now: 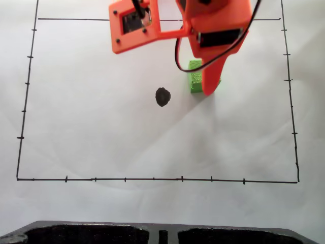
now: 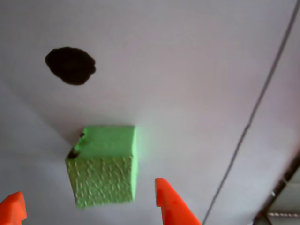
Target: Grasp the colored block, Place it on the black dot, and then return the arm to the default position.
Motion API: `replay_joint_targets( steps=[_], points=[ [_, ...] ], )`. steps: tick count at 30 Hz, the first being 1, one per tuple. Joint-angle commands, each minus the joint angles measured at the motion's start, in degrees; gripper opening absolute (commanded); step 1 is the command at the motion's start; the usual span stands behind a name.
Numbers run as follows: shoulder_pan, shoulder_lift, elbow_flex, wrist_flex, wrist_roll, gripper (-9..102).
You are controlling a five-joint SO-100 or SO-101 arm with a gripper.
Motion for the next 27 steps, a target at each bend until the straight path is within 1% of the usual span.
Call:
replay_joint_targets(
  steps=[1,6,14,18,23,27],
  points=[
    [0.18,-1.32,-2.29,-1.32,-0.79,36],
    [0.18,-5.01,-2.29,-3.78,-1.67,36],
    [-0.26,-7.73,-3.25,-5.54,-2.55,35],
    [-0.35,-8.88,-3.87,-6.15,-2.81,28],
    [-0.62,-9.84,-4.31,-5.98,-3.08,23],
    [-0.44,-10.02,-4.39,-6.86,-3.96,15]
  ],
)
